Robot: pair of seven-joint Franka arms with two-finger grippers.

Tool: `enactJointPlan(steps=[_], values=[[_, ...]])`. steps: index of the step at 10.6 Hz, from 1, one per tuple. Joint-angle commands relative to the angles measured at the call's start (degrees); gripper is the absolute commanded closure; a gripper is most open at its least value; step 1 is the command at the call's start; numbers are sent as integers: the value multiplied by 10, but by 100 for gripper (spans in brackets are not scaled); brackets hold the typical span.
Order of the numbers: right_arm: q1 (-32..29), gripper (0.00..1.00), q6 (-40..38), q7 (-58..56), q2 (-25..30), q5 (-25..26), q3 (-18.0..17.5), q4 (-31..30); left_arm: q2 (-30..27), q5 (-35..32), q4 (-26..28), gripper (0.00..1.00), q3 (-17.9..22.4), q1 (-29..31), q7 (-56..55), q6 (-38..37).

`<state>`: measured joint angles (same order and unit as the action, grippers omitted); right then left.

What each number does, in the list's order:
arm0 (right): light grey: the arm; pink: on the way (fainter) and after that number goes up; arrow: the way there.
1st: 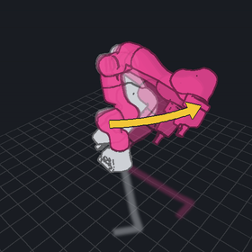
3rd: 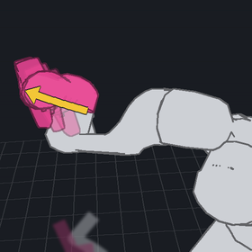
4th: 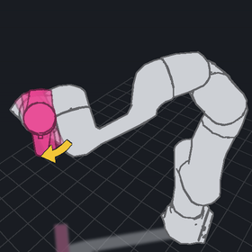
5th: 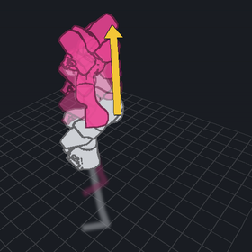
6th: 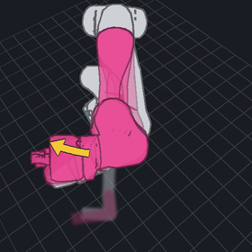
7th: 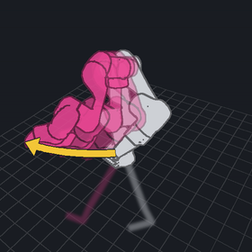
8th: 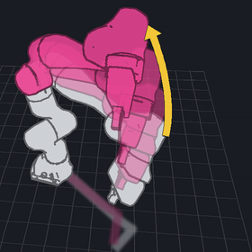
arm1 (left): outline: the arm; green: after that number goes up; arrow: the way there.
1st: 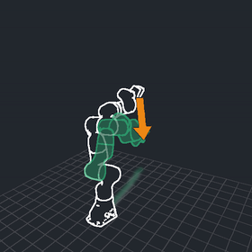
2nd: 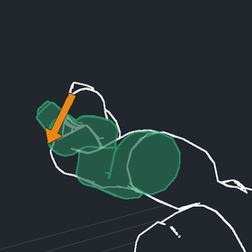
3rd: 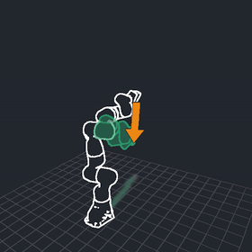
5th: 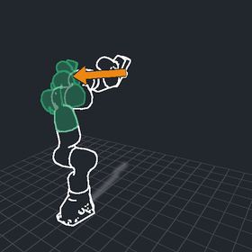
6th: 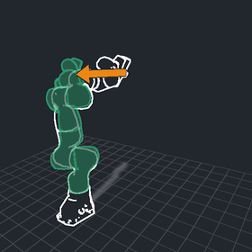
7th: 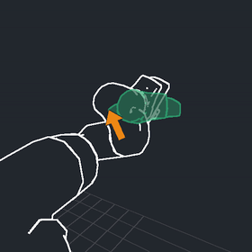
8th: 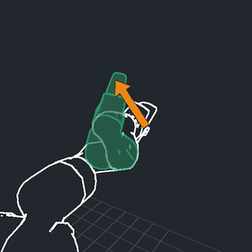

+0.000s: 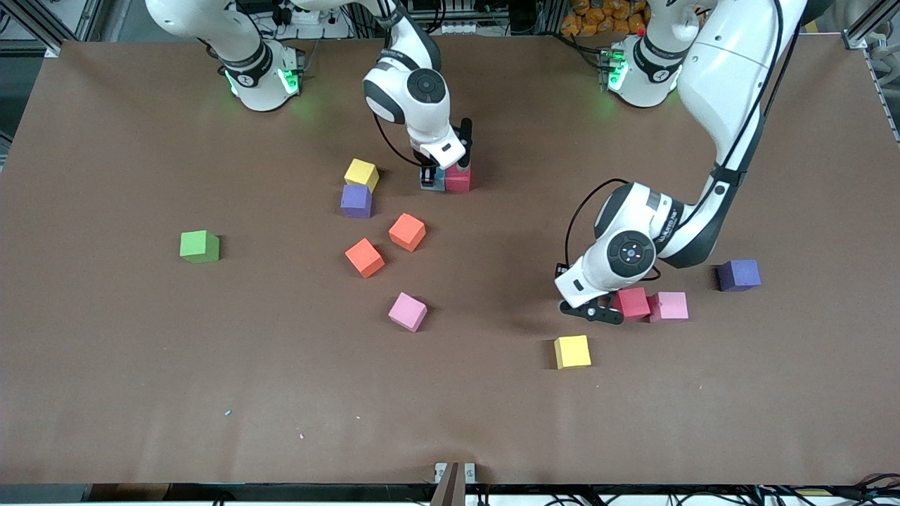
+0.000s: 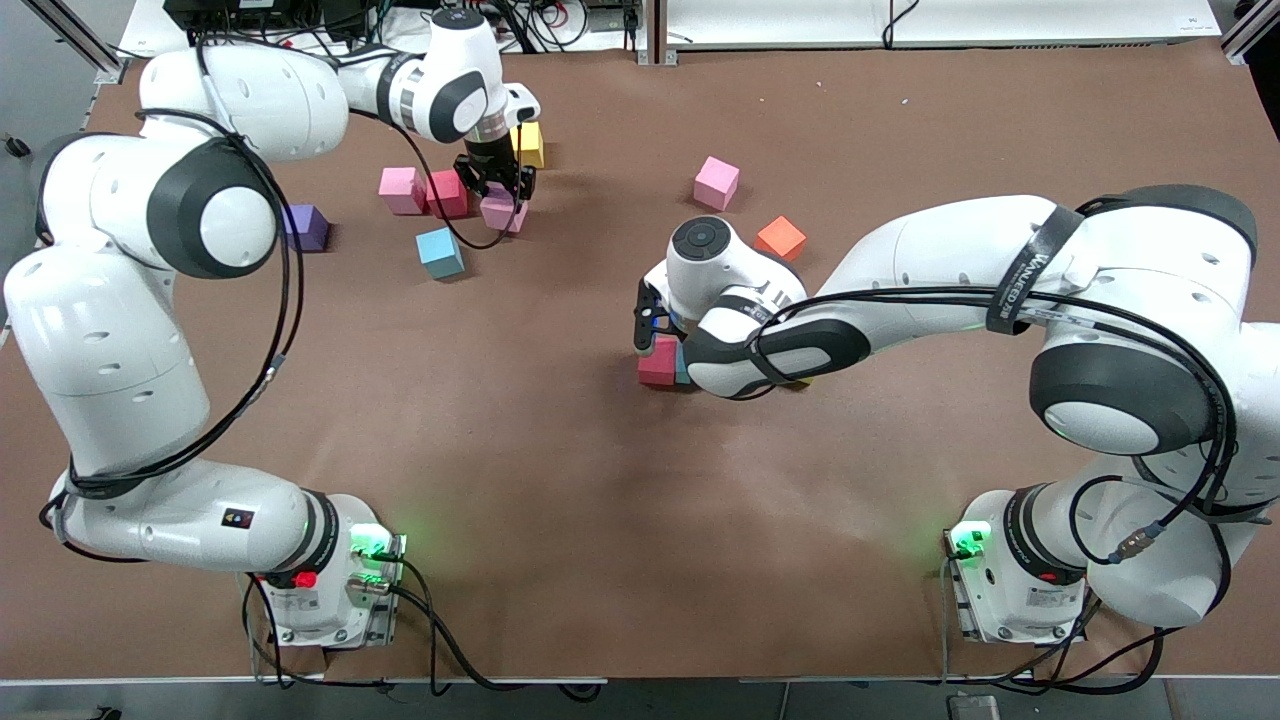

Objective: Arrange 11 blocks into digit 3

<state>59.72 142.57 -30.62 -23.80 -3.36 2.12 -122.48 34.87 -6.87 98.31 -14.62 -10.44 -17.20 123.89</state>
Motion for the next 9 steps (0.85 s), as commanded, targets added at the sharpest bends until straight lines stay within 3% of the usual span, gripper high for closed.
enactJointPlan(steps=[1,3,4,7,9], values=[[5,67,0,9,-9,7,3,12,-28,17,6,100,-8,0,-52,-19],[5,43,0,8,-9,7,3,12,-44,33,2,100,-19,4,-150,-52],[4,0,-1,5,-9,7,3,12,-48,34,0,100,-19,4,-184,-54],[0,0,-5,5,-7,7,3,12,-51,60,-10,100,-17,-2,-342,-76],[-1,0,-15,4,2,7,3,11,-53,56,-14,100,-18,-2,-390,-77]])
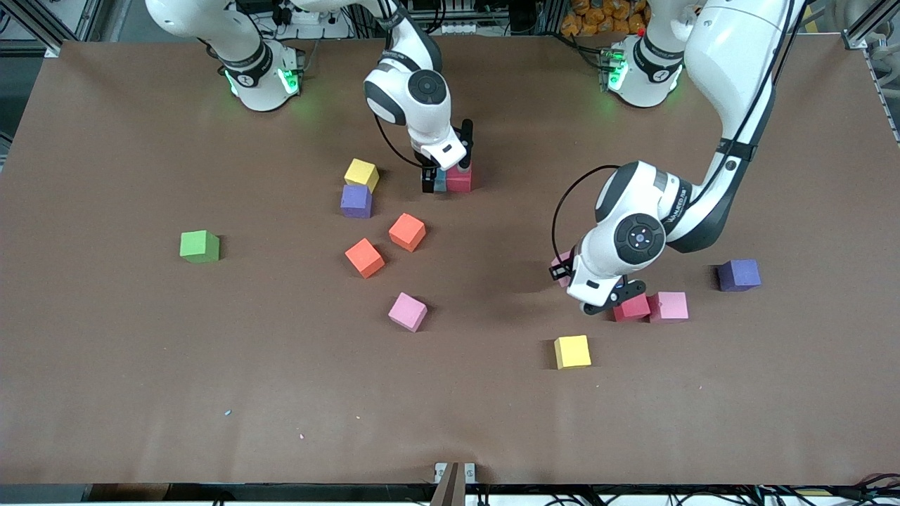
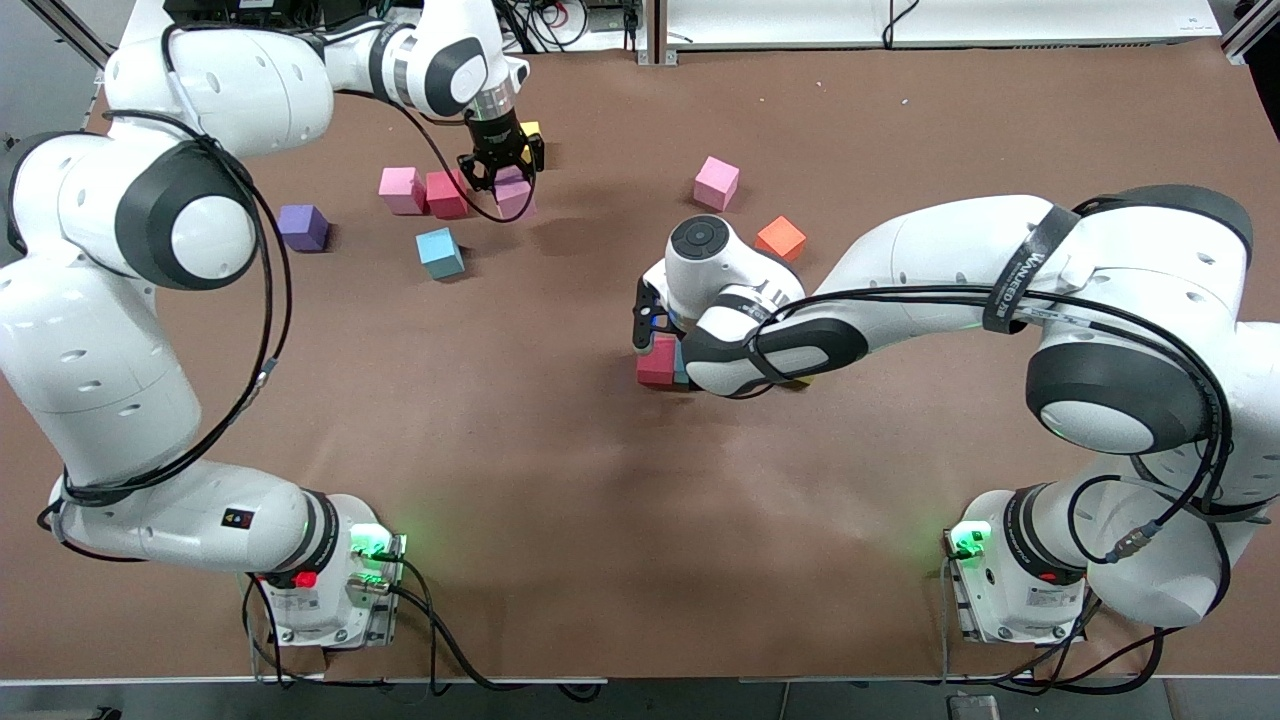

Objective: Arrange 11 blocks into digit 3

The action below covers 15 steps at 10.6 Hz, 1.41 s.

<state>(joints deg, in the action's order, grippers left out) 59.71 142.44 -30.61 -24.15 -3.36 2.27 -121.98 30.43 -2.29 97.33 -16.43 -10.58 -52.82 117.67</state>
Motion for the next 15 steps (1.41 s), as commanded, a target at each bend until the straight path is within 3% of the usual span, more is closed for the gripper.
enactJointPlan(steps=[1,5,11,15], values=[[-3,0,-24,5,10,7,2,6,-14,11,-1,100,0,2,-50,-21],[-33,0,-106,4,70,7,4,-1,-27,14,-1,100,-2,-2,-225,-24],[-107,0,-106,3,159,8,5,-95,-56,21,17,100,-25,5,-379,-38],[-179,0,-143,90,173,6,4,-96,-112,70,92,100,-26,11,-418,-42]])
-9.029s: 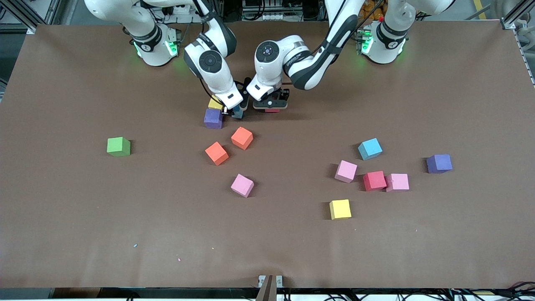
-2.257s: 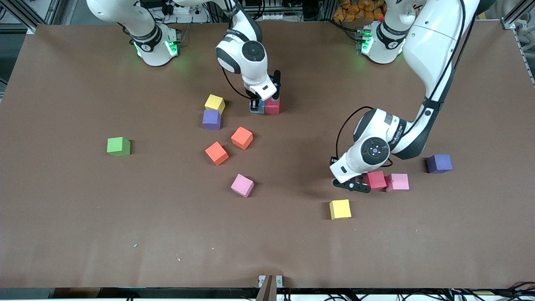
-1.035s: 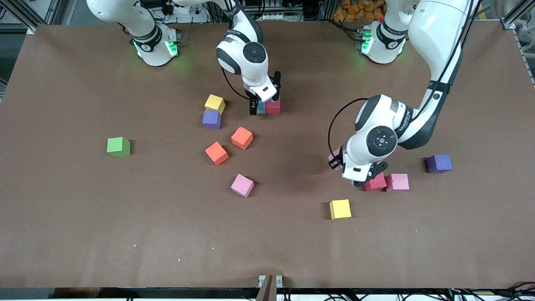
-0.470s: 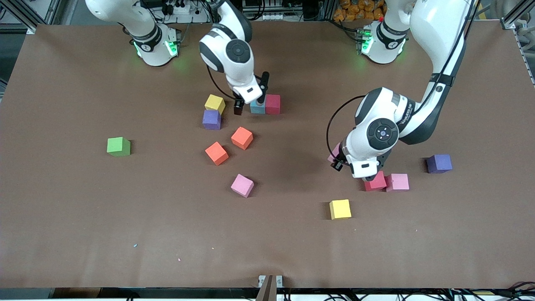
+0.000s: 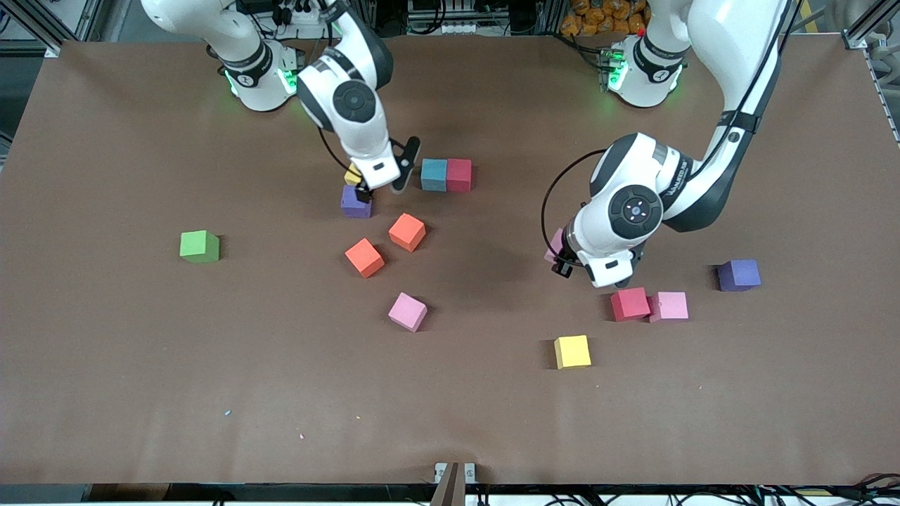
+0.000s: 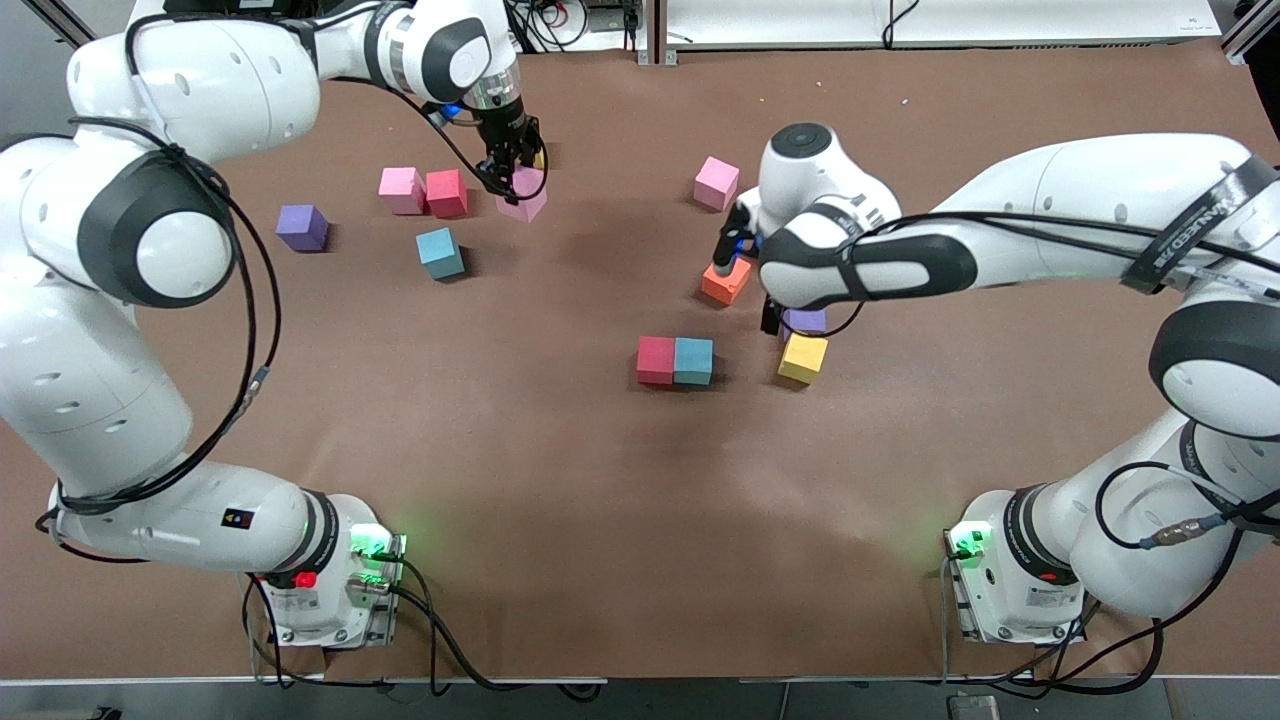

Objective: Arrange 11 blocks into digit 3

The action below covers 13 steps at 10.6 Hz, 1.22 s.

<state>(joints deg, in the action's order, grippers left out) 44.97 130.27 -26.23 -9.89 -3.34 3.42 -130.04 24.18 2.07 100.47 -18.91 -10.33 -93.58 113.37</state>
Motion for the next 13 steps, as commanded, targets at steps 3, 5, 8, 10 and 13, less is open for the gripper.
enactJointPlan(steps=[3,5,8,10,13], values=[[-58,0,-48,267,40,-18,-10,-15,-92,71,117,100,-1,8,-36,5],[-101,0,-55,289,40,-103,-7,-15,-91,77,126,100,-2,3,-72,13],[-121,0,-42,290,34,-112,-7,-30,-80,72,103,100,-8,-9,-111,26],[-119,0,-11,272,11,-111,-6,-33,-53,72,66,100,-7,-41,-162,27],[-114,0,41,287,2,-151,-7,-43,-52,45,92,100,-8,-87,-267,64]])
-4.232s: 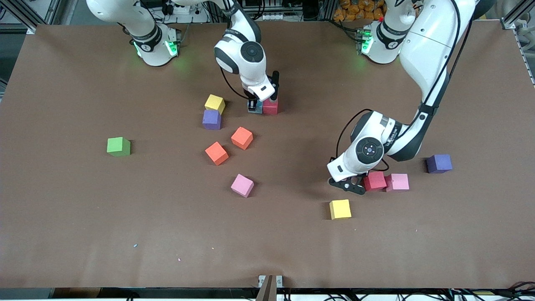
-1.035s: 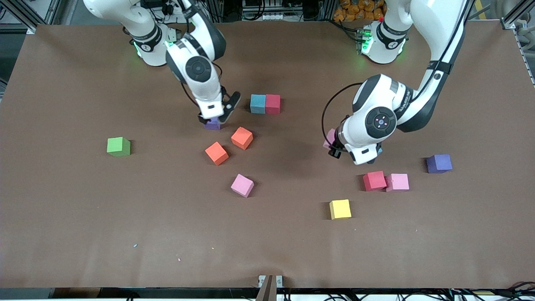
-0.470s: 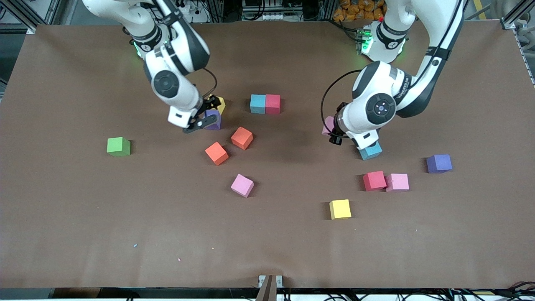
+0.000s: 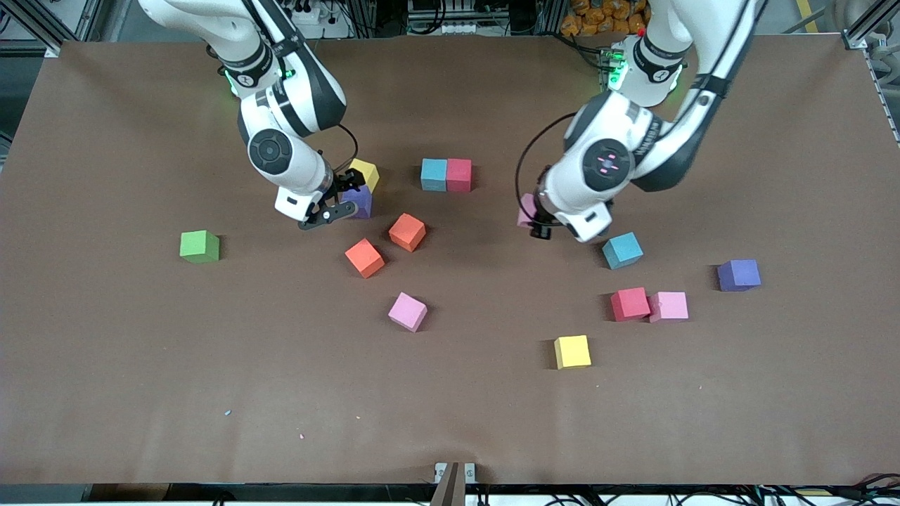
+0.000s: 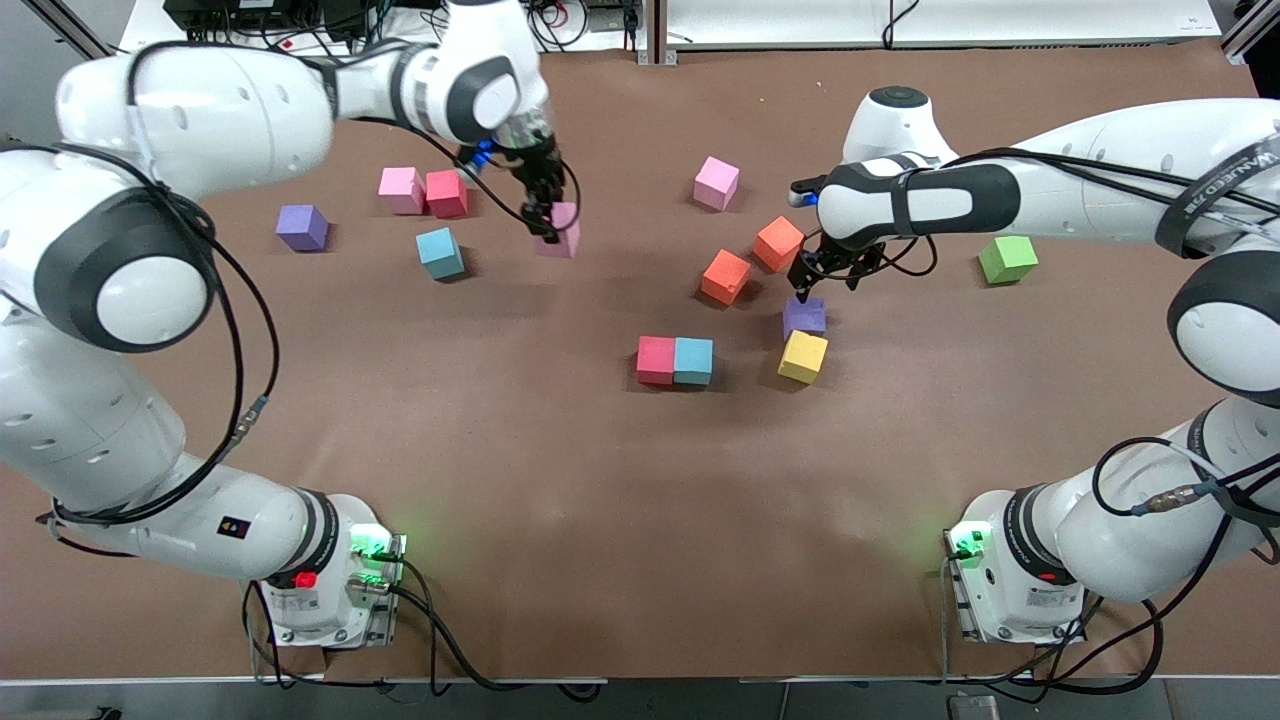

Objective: Arrange 11 blocks into digit 3

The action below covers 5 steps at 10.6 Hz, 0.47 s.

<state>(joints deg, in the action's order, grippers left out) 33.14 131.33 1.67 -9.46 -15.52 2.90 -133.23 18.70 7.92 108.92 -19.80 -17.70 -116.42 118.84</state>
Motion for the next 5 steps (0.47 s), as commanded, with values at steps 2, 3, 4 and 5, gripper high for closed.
enactJointPlan(steps=[2,3,4,5], values=[[27,0,101,95,-14,-32,-3,-37,-2,-14,36,100,1,-33,-70,29],[33,0,110,114,-22,-32,-2,-36,-8,-14,60,100,1,-50,-74,50],[40,0,117,122,-28,-32,0,-36,-16,-14,95,100,1,-63,-102,98],[41,0,122,136,-32,-32,-1,-37,-21,-14,126,100,0,-69,-115,142]])
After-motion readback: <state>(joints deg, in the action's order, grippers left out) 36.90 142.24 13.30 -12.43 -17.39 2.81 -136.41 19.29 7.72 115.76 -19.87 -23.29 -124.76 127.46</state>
